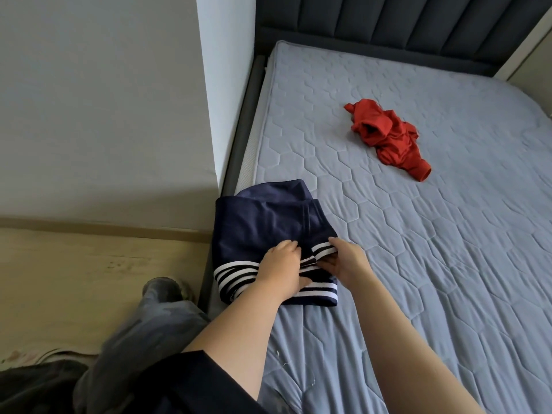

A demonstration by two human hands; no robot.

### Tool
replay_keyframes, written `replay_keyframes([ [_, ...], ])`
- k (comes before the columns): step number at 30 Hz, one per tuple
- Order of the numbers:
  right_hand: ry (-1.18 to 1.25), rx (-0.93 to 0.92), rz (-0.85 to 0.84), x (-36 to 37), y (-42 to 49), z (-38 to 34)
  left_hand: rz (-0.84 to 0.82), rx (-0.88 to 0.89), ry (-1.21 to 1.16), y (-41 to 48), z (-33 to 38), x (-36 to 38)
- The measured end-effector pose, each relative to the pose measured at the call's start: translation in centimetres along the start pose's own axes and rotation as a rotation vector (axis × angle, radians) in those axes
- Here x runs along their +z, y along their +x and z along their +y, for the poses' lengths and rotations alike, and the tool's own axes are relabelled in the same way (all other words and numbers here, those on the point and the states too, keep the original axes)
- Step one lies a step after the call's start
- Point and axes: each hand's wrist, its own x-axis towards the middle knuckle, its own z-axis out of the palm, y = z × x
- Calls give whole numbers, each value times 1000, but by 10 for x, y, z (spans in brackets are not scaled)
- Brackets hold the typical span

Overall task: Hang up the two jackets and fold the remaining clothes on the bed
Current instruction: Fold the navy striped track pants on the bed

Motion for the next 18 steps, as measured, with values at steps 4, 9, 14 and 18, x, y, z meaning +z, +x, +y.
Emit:
replay_keyframes([
  [4,26,-105,-206,14,-9,-10,120,-197,-161,1,-2,-4],
  [9,-58,-240,-428,33,-20,-21,317,-448,-520,-1,-5,-29],
  [14,-455,-462,-207,35,-21,-15,743,-906,-1333,-11,-49,-75],
  [18,-1266,-518,-130,12,-8,10,1015,-1105,-1307,-29,-90,-99],
])
